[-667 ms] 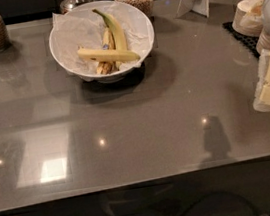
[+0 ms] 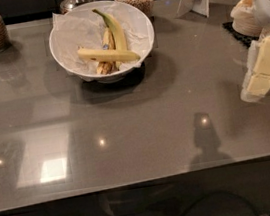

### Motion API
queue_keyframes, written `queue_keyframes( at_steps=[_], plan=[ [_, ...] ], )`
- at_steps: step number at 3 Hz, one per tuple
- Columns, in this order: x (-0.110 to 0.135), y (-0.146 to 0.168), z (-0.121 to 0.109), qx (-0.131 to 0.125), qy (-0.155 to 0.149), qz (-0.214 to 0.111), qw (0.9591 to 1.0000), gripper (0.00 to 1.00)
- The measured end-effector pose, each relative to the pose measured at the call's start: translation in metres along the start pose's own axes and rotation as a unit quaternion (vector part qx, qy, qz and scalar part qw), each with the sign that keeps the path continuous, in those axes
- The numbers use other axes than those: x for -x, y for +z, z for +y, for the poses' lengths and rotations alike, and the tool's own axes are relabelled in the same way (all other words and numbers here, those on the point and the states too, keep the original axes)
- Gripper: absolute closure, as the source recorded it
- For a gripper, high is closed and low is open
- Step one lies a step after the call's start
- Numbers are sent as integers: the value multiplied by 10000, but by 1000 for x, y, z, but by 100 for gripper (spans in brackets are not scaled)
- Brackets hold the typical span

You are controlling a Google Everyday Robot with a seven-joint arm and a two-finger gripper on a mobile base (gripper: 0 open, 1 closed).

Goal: Pick banana from white bowl

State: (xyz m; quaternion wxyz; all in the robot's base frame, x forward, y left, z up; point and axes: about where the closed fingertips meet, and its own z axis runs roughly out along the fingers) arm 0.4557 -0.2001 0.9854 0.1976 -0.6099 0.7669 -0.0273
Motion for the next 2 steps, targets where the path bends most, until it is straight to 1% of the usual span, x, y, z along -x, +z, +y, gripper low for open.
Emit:
queue_keyframes(
  at_steps=[1,2],
  plan=[
    [43,5,-27,-236,-78,-648,9976,0],
    [93,16,-61,-485,-110,-1231,9911,0]
  ],
)
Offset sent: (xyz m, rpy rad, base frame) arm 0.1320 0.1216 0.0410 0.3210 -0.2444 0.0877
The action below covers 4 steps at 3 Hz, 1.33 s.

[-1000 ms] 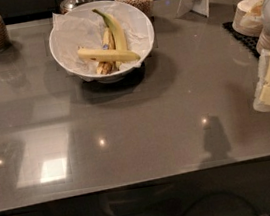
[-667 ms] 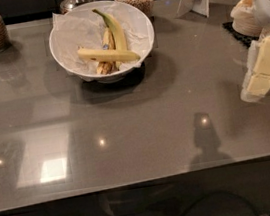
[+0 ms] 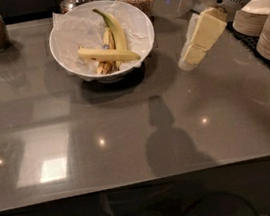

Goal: Pick banana from white bowl

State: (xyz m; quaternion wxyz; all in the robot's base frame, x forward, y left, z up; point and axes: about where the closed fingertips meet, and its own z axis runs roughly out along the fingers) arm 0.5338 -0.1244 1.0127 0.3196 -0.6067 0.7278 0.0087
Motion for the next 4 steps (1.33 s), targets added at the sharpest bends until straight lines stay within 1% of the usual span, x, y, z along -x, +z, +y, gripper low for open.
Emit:
queue_keyframes(
  at_steps=[1,2,3,4],
  plan=[
    [49,39,-20,-37,-126,-252,9996,0],
    [49,39,-20,-38,-126,-253,9996,0],
    [56,58,-35,-245,-160,-416,9987,0],
    [68,91,-62,-481,-167,-674,9964,0]
  ],
)
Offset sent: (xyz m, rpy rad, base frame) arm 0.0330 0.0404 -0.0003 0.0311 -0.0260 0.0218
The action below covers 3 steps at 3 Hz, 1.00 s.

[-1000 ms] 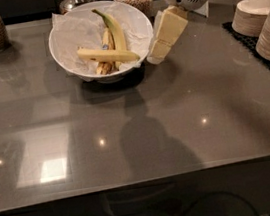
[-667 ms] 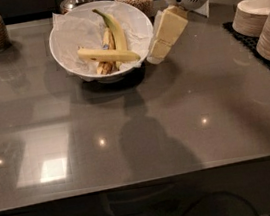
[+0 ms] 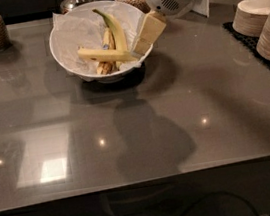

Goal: Pick banana from white bowl

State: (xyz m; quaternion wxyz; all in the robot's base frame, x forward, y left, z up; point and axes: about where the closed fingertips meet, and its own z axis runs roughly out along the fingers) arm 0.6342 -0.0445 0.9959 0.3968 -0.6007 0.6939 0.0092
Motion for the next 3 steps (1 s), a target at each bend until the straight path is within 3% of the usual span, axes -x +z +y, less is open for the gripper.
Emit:
queue_keyframes(
  at_steps=[1,2,3],
  plan=[
    [3,30,-12,-48,49,-177,9998,19],
    [5,53,-8,82,105,-300,9995,41],
    [9,72,-2,251,148,-411,9987,49]
  ],
)
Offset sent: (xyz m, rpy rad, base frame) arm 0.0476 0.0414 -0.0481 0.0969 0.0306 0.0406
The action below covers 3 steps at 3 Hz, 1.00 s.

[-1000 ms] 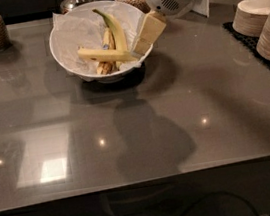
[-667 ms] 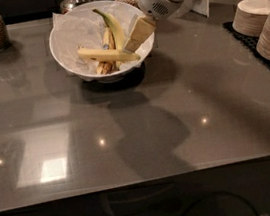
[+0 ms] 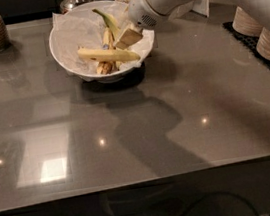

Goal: Pick banana from white bowl

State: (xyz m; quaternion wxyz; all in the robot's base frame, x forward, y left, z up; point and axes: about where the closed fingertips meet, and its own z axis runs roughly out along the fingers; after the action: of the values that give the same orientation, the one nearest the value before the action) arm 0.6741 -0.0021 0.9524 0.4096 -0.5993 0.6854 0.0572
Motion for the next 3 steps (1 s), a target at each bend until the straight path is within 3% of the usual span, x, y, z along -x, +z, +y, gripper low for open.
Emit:
queue_keyframes(
  at_steps=[1,3],
  plan=[
    [3,20,9,223,56,-99,9997,40],
    [6,57,22,570,106,-181,9982,45]
  ],
)
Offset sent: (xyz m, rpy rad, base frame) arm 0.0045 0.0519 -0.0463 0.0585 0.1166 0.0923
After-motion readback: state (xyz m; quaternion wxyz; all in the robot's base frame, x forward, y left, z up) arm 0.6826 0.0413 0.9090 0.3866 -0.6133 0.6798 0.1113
